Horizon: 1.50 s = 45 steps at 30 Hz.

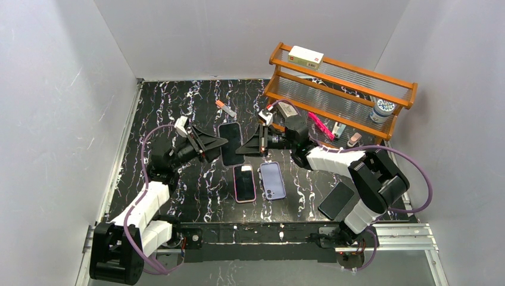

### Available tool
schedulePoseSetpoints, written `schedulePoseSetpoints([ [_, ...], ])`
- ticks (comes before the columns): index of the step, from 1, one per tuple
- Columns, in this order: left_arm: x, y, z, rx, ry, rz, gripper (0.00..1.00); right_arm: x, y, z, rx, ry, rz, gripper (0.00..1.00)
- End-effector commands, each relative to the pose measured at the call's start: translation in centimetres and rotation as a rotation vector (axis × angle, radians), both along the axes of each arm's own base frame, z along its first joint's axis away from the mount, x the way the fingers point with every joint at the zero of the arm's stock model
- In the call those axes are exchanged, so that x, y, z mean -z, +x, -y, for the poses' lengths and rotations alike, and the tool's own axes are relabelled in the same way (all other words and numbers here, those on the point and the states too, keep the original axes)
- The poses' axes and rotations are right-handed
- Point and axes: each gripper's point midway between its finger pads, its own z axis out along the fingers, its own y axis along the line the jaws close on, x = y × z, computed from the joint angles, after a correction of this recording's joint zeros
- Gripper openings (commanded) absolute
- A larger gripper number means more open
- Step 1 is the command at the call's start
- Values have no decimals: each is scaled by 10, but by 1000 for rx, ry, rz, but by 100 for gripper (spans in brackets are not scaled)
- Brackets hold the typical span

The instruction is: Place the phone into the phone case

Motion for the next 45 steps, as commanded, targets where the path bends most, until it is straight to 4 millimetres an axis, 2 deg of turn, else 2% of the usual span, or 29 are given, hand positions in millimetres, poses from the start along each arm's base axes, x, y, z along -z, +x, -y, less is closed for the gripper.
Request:
schedulePoseSetpoints([
  [1, 0, -12, 1, 16, -27, -13, 57, -15, 33, 15, 167, 57, 31, 1],
  [10, 14, -18, 0, 6, -36, -67, 45, -7, 43, 21, 234, 60, -7, 1],
  [14, 21, -20, 1, 1, -33, -85, 45, -3, 44, 22, 249, 55, -21, 1],
  [19, 33, -21, 3, 0, -23, -114, 50, -3, 44, 22, 249, 66, -32, 1],
  [24, 37, -22, 6, 6, -14, -118, 49, -3, 44, 21, 244, 68, -40, 1],
  [37, 40, -21, 16, 10, -1, -123, 21, 3, 43, 22, 244, 66, -61, 1],
  [42, 43, -19, 16, 7, 8, -132, 0, 8, 42, 22, 241, 52, -64, 1],
  [45, 53, -19, 16, 10, 38, -155, 0, 14, 41, 22, 236, 29, -60, 1],
])
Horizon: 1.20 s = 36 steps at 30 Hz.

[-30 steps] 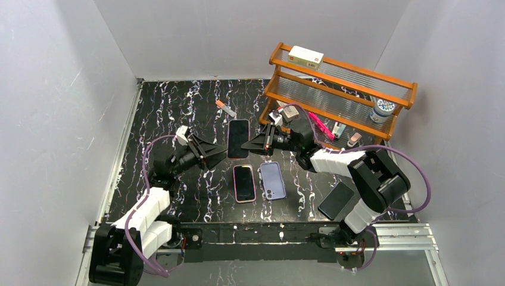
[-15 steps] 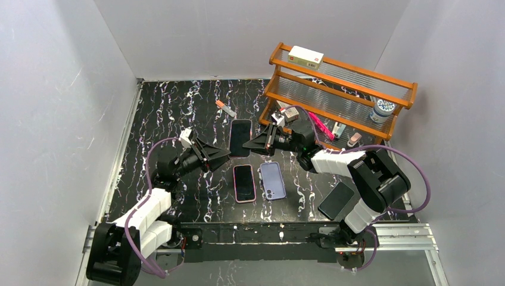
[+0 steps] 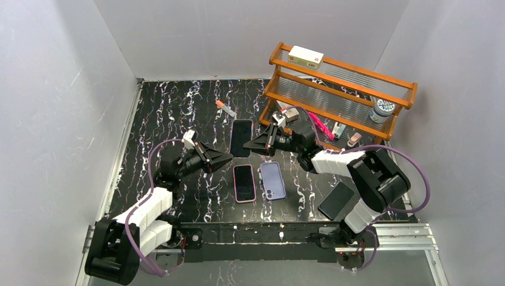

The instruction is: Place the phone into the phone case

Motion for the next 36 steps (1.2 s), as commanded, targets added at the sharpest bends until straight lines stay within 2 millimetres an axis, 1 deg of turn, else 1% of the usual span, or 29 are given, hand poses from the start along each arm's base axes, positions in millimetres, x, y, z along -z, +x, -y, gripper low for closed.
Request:
schedulePoseSetpoints([
  [1, 4, -3, 4, 35, 41, 14, 0, -10, 2, -1, 8, 21, 80, 1],
  [3, 11, -3, 2, 34, 86, -1, 0, -7, 1, 0, 8, 9, 86, 1],
  [5, 14, -2, 0, 28, 130, 2, 0, -5, 2, 1, 11, -4, 92, 1],
  [6, 13, -1, -1, 24, 147, 9, 3, -5, 2, 1, 12, -7, 94, 1],
  [7, 15, -1, -2, 21, 171, 17, 9, -5, 1, 1, 12, -9, 95, 1],
  [11, 18, 2, -12, -3, 300, 44, 39, -3, 3, 1, 13, -27, 108, 1],
  [14, 26, 2, -27, -25, 457, 59, 52, 10, 8, 1, 25, -98, 103, 1],
  [17, 20, 7, -42, -52, 588, 96, 61, 19, 11, -1, 21, -129, 98, 1],
  [18, 17, 8, -45, -54, 625, 113, 66, 21, 11, -2, 17, -132, 94, 1],
  [19, 12, 11, -50, -61, 668, 137, 77, 23, 10, -5, 11, -138, 88, 1],
  [20, 9, 12, -57, -67, 720, 151, 85, 26, 10, -8, 5, -147, 85, 1],
  [22, 0, 15, -73, -92, 830, 180, 97, 32, 8, -16, -4, -174, 85, 1],
  [24, -8, 18, -88, -124, 924, 205, 98, 39, 3, -25, -16, -193, 83, 1],
  [26, -15, 20, -104, -156, 1018, 224, 98, 46, -5, -37, -43, -206, 75, 1],
  [29, -20, 22, -126, -191, 1141, 243, 98, 58, -16, -56, -71, -229, 51, 1],
  [32, -20, 22, -153, -271, 1268, 221, 98, 70, -30, -76, -112, -255, 36, 1],
  [34, -18, 20, -167, -320, 1317, 206, 98, 77, -41, -89, -139, -273, 29, 1],
  [36, -15, 17, -175, -356, 1341, 199, 98, 84, -49, -100, -157, -291, 20, 1],
])
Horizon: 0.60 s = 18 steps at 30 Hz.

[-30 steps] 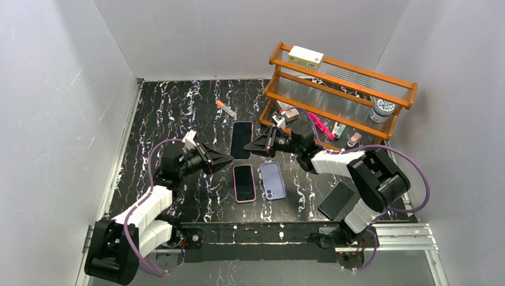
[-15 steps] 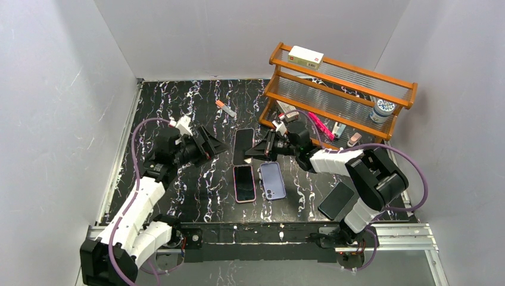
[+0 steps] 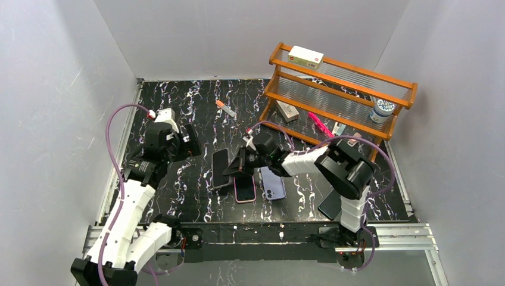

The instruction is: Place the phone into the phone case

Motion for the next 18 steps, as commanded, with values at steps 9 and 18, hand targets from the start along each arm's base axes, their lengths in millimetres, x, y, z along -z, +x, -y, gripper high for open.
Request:
schedulePoseSetpoints([
  [9, 15, -13, -46, -153, 174, 22, 98, 21, -30, -38, -48, -59, -45, 9],
  [18, 17, -13, -47, -157, 178, 16, 98, 22, -33, -20, -33, -187, -39, 54],
])
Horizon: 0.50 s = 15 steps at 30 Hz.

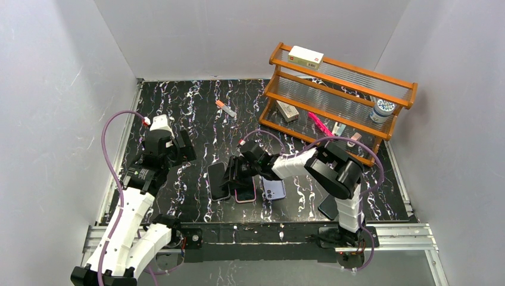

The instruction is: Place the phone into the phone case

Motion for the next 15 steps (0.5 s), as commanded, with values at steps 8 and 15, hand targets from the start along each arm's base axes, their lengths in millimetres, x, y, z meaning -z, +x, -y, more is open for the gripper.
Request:
schedulePoseSetpoints([
  [8, 4, -1, -6, -22, 26, 2, 98, -32, 15, 51, 137, -208, 102, 76],
  [15, 6, -1, -5, -17, 23, 2, 98, -47, 30, 133, 403, -460, 132, 99],
])
